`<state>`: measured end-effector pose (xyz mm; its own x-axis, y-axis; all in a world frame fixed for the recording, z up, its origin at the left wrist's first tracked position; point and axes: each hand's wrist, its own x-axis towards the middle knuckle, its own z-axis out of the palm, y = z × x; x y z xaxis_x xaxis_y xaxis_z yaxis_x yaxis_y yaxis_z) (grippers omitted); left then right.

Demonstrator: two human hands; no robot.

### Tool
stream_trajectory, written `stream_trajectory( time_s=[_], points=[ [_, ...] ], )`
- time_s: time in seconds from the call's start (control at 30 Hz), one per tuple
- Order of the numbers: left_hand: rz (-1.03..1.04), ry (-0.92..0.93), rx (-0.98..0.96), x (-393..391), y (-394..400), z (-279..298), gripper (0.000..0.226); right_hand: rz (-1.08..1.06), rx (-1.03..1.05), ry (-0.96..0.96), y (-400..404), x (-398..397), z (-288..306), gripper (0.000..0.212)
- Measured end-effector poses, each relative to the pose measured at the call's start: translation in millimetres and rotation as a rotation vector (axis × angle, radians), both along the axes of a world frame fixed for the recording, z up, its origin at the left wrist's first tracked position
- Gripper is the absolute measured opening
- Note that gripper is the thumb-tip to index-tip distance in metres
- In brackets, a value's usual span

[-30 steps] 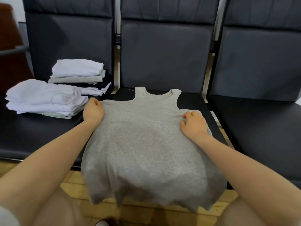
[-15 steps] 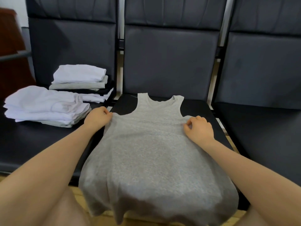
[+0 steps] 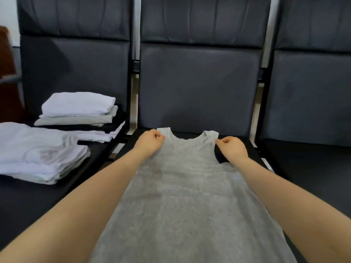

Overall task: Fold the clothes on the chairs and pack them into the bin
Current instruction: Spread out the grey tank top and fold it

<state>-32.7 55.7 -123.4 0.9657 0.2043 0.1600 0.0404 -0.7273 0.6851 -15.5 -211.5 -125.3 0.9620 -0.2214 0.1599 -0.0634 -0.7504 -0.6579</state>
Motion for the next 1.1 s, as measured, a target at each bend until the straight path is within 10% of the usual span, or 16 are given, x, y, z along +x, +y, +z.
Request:
stream_trajectory(
  time_s=[0.63, 0.73, 0.87, 1.1],
  points=[
    [0.309, 0.051, 0.369, 106.6, -6.6, -38.9, 0.042, -0.044, -0.248, -0.007, 25.6, 98.7, -33.2, 0.039],
    [0.282, -0.037, 0.154, 104.4, -3.5, -35.6, 0.028, 0.011, -0.114, -0.029, 23.8, 94.6, -29.8, 0.023],
    [0.239, -0.142, -0.538, 83.4, -7.3, -4.5, 0.020, 0.083, 0.600, -0.057, 16.2, 61.6, -8.1, 0.021],
    [0.076, -0.206, -0.821, -7.9, -14.3, 61.9, 0.013, 0.067, 0.999, -0.078, 19.7, -28.5, 71.0, 0.012]
  ],
)
